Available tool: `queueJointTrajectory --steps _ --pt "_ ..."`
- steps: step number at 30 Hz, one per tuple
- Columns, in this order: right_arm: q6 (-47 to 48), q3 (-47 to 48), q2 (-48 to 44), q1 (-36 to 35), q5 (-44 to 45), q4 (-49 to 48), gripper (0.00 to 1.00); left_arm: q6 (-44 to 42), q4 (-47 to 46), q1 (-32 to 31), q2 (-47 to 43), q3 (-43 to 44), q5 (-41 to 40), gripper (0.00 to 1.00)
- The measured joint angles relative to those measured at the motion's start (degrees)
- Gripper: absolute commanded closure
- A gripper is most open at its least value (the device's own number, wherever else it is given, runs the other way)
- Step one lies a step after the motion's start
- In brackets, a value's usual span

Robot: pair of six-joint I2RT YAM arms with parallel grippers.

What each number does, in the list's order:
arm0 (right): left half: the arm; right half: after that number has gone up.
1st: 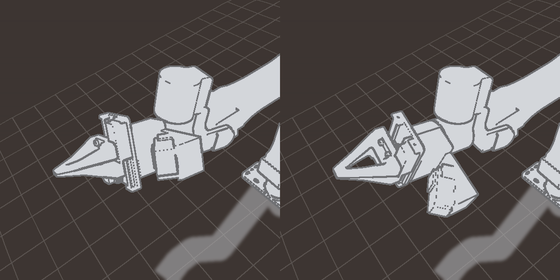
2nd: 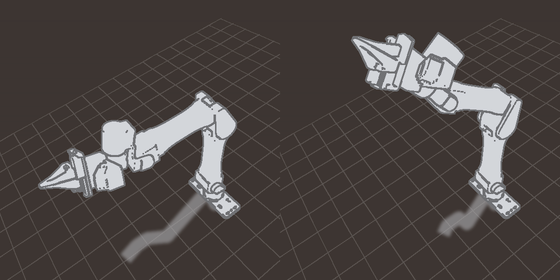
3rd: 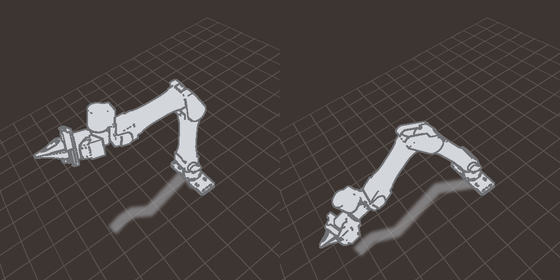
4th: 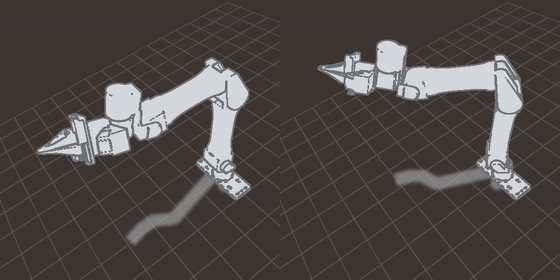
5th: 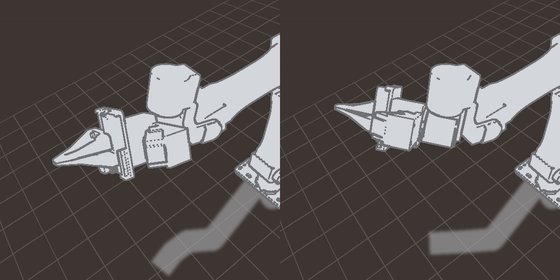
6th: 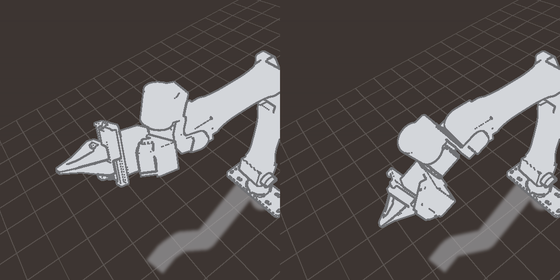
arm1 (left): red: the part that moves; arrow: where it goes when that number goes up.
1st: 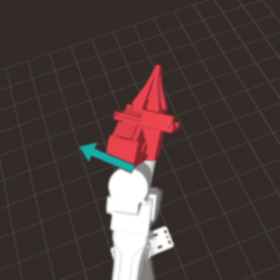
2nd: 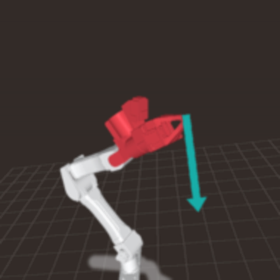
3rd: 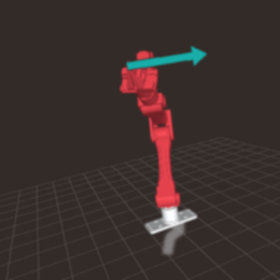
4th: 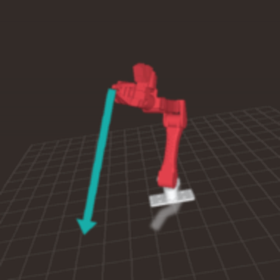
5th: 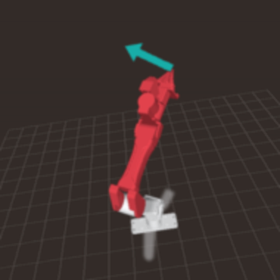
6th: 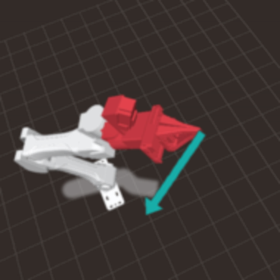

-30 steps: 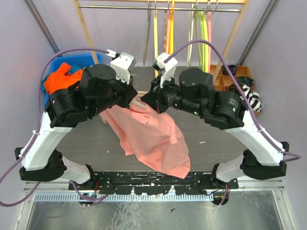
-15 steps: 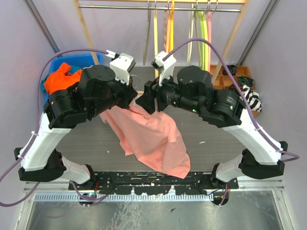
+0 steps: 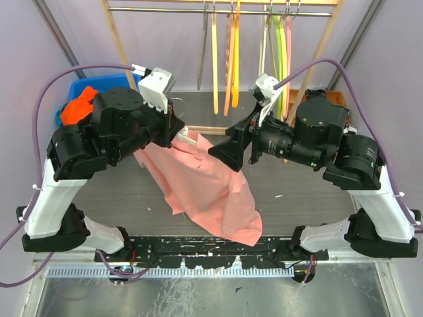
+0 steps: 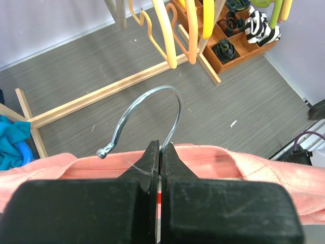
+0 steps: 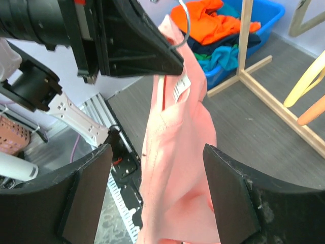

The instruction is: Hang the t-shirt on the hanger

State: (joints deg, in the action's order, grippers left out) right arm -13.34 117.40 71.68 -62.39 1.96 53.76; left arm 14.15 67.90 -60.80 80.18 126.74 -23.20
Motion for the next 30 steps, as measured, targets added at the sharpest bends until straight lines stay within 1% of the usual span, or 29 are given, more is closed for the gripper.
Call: queueJointTrajectory --steps 4,10,17,18,21,23,25,27,30 --pt "-0.1 -1.2 0.5 0.0 -1.3 1.9 0.23 0.0 0.0 0.0 0.2 1.1 0.0 1.0" --pt "0.0 -2.2 2.4 0.0 -3.1 4.1 0.27 0.0 0.0 0.0 1.1 1.1 0.0 1.0" --pt "0.2 -4.2 2.7 0.0 -4.2 5.5 0.4 0.0 0.0 0.0 2.2 1.1 0.1 1.0" --pt "0.2 -4.6 2.7 0.0 -4.4 5.5 0.44 0.0 0.0 0.0 2.3 1.1 0.2 1.0" --pt "0.4 -5.6 2.7 0.0 -4.6 6.0 0.61 0.0 -0.3 0.0 2.3 1.0 0.2 1.0" --pt "0.7 -6.0 2.7 0.0 -4.6 6.3 0.77 0.0 -0.3 0.0 2.3 0.9 0.2 1.0" --pt "0.9 -6.4 2.6 0.0 -4.4 6.4 0.9 0.0 -0.4 0.0 2.3 0.6 0.2 1.0" --pt "0.7 -6.9 2.4 0.1 -3.7 6.4 0.97 0.0 -0.7 0.0 2.3 0.2 0.2 0.96" --pt "0.4 -8.6 1.4 0.6 -3.0 6.2 0.99 0.1 -1.4 0.0 2.1 -0.8 0.2 0.88"
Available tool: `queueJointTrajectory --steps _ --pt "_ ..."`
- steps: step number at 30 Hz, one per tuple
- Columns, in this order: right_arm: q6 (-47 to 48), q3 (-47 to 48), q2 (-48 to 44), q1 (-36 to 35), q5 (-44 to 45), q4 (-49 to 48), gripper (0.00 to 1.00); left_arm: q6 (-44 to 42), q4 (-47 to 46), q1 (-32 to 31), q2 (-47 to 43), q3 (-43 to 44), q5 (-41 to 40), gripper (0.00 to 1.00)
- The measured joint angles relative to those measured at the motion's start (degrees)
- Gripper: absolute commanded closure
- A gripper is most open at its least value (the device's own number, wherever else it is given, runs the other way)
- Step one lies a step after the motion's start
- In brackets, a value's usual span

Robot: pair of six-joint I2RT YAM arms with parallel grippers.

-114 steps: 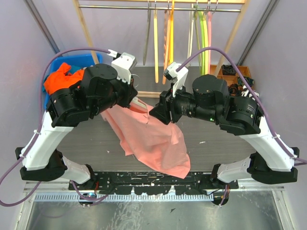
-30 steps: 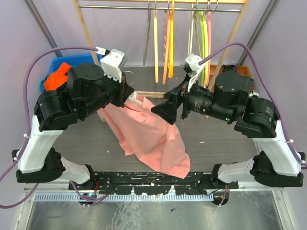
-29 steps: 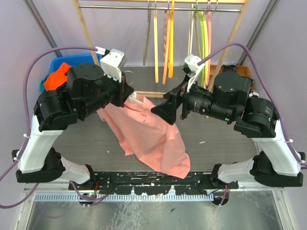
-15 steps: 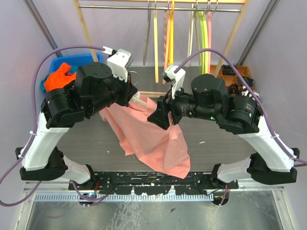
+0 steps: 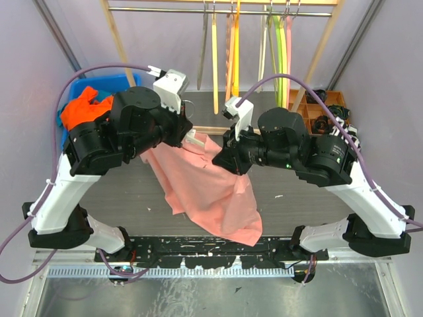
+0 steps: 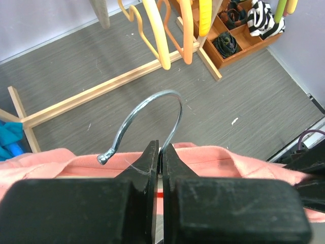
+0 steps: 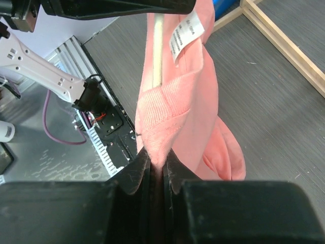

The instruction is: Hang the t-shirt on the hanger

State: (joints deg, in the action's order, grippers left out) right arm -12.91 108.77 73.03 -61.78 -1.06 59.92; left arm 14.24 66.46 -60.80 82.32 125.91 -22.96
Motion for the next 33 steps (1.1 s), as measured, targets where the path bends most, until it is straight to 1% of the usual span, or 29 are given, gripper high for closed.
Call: queueJointTrajectory --steps 8,12,18,23,27,33 --pt "-0.6 -5.3 -3.5 0.0 1.6 -1.3 0.99 1.3 -3.4 -0.2 0.0 -1.2 0.6 0.65" --pt "-1.4 -7.6 -5.7 0.0 2.6 -1.9 0.99 1.8 -4.7 -0.2 0.0 -1.5 0.7 0.61" --pt "-2.8 -12.5 -10.3 0.0 3.6 -3.3 0.99 3.5 -4.7 -0.7 0.0 -1.3 2.8 0.59" --pt "-5.2 -17.1 -15.6 0.0 4.5 -1.0 0.99 4.8 -4.4 -0.3 -0.9 1.7 2.3 0.58" --pt "-7.8 -19.8 -20.0 0.0 5.4 1.4 0.99 5.8 -4.4 -0.2 -4.2 1.7 1.3 0.58" --pt "-12.3 -23.2 -23.7 0.0 6.2 4.5 0.99 7.1 -4.5 -0.2 -10.2 -2.9 -0.7 0.57"
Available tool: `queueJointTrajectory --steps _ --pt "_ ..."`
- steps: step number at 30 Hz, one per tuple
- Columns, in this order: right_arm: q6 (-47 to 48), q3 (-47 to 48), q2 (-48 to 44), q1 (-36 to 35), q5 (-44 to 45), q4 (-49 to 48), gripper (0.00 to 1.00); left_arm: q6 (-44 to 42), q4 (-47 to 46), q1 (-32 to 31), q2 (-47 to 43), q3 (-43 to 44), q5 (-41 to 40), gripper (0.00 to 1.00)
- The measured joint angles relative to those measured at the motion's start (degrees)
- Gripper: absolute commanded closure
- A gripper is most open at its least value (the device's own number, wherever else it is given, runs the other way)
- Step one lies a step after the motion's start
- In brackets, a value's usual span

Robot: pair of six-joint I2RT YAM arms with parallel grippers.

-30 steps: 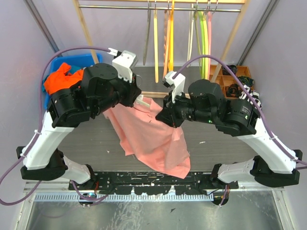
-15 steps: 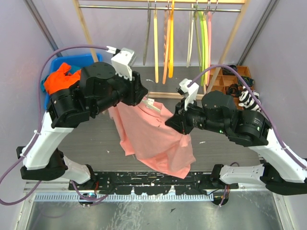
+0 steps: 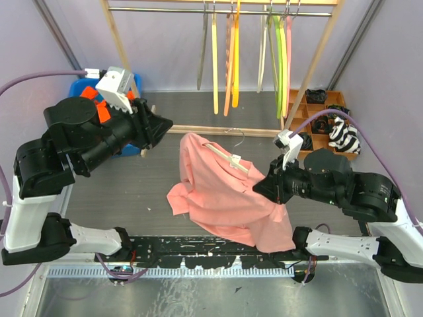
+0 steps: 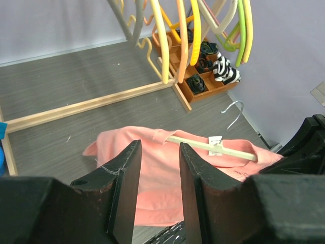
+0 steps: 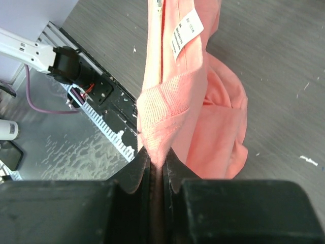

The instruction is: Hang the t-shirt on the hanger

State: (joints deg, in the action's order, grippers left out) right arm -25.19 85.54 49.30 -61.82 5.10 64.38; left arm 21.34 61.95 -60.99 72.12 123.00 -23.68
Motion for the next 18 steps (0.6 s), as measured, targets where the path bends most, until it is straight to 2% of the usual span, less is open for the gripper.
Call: queueJointTrajectory --steps 11,18 --pt "-8.3 -8.8 -5.8 0.0 2.9 3.1 0.99 1.7 0.8 0.0 -3.8 -6.8 -1.4 0.55" --pt "-14.3 -11.7 -7.1 0.0 9.5 4.9 0.99 3.0 1.8 0.0 -6.1 -10.9 -1.9 0.54"
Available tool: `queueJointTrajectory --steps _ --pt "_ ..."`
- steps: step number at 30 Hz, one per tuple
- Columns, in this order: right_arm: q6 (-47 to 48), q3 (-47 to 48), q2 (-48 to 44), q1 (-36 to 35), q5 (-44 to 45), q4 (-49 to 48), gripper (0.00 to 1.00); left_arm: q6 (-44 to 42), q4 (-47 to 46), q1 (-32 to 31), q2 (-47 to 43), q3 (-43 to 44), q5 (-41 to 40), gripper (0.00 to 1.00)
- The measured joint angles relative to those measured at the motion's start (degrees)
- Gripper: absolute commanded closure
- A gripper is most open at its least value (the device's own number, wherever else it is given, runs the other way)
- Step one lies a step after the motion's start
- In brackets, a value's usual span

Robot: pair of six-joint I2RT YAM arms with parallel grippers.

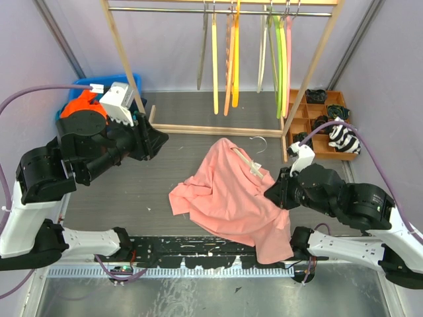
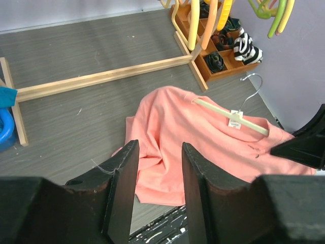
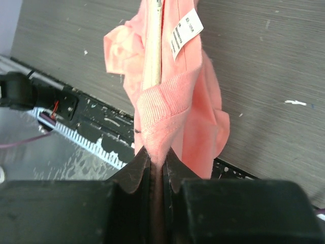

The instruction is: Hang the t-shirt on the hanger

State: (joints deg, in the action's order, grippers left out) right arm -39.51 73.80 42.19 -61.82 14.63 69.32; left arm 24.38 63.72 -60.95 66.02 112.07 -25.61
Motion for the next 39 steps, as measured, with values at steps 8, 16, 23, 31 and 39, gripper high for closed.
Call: queueJointTrajectory --steps 8,16,23,31,39 --pt "-7.0 -2.6 -0.9 0.0 10.6 3.2 0.99 1.1 1.1 0.0 0.0 -1.0 -0.5 0.49" --pt "-10.3 -3.8 0.5 0.0 20.6 4.1 0.99 2.1 3.5 0.0 0.5 -4.0 -0.9 0.26" --pt "-12.2 -2.7 5.0 -0.1 30.0 7.7 0.99 2.3 4.0 0.0 0.4 -5.0 -1.5 0.23" --pt "-13.6 5.2 10.8 0.1 41.5 13.1 0.99 0.5 4.0 0.0 0.6 -6.4 -1.6 0.21" --pt "-5.0 9.3 13.7 5.4 48.9 8.0 0.99 -1.9 3.9 1.2 2.3 -6.4 -1.2 0.21"
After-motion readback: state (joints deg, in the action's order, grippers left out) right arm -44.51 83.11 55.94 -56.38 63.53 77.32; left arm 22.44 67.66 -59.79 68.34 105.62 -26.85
